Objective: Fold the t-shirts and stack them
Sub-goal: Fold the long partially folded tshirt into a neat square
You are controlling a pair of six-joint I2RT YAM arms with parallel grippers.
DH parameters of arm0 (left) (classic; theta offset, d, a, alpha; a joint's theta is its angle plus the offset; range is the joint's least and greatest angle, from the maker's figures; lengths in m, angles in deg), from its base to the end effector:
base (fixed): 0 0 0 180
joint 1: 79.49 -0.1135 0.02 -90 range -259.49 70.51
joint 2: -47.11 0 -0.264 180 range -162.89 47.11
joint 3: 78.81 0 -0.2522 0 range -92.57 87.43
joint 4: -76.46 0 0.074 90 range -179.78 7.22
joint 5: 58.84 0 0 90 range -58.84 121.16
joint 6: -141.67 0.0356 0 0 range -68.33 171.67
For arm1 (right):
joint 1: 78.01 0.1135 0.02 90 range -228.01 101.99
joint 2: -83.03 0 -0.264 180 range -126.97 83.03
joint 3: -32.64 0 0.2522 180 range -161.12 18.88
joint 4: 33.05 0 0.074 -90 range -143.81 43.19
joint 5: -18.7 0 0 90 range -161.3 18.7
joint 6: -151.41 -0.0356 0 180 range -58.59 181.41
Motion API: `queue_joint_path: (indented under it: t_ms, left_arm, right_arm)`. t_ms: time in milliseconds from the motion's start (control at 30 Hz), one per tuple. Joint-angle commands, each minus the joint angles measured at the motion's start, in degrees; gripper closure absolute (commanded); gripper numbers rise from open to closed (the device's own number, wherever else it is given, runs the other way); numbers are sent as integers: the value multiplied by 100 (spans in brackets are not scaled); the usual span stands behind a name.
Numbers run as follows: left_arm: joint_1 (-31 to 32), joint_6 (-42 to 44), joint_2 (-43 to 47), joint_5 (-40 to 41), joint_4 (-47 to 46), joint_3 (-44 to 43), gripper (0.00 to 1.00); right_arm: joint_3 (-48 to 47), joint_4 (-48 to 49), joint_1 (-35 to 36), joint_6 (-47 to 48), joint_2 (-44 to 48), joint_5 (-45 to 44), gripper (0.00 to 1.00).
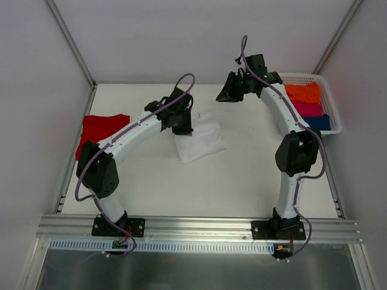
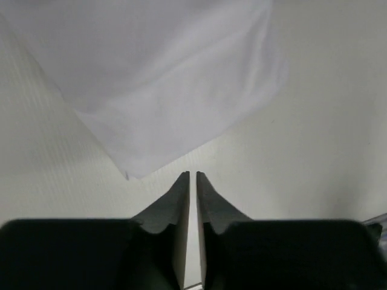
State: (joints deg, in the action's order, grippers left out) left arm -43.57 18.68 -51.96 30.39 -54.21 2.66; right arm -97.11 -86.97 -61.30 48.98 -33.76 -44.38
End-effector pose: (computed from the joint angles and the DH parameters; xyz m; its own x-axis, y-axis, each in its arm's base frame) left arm 0.3111 -0.2259 0.2880 -0.8426 -0.0619 -0.5350 0.1608 0.9192 -0.3596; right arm 0.4404 0.1490 0.3364 -0.7388 -0.0214 -0.6736 -0.4350 0.7785 0.4524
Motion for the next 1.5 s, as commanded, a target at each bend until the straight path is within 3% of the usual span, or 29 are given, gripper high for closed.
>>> queue_joint_path:
  t_ms: [0, 33, 67, 133, 267, 300, 367, 600, 1000, 1467]
  left_arm:
    - [-41, -5, 230, 980, 817, -1162, 84]
    - [-41, -5, 186, 1139, 924, -1330, 74]
    - [-41, 3, 99, 1280, 1021, -1549, 55]
    - [-68, 47, -42, 1553, 1241, -1630, 47]
    - [-261, -259, -166, 1475, 1549, -1350, 19]
    - [-287, -295, -183, 1475, 1584, -1288, 7]
    - [-314, -357, -201, 1458, 1646, -1112, 1]
    - [-384, -155, -569, 1089, 1453, -1050, 1]
    - [-595, 355, -1606, 895, 1075, -1999, 1]
    - [-815, 487, -1844, 588, 978, -2131, 1]
  right_arm:
    - [-65, -395, -19, 284, 271, 367, 78]
    - [-21, -431, -19, 337, 254, 341, 75]
    - [49, -509, -36, 389, 236, 358, 74]
    - [137, -528, -36, 487, 166, 376, 73]
    - [190, -537, -54, 522, 16, 402, 72]
    - [155, -528, -54, 531, -36, 411, 72]
    - [120, -528, -54, 531, -72, 402, 72]
    - [41, -536, -71, 618, -326, 305, 71]
    - [58, -659, -168, 724, -933, 77, 71]
    - [138, -704, -212, 830, -1249, -116, 71]
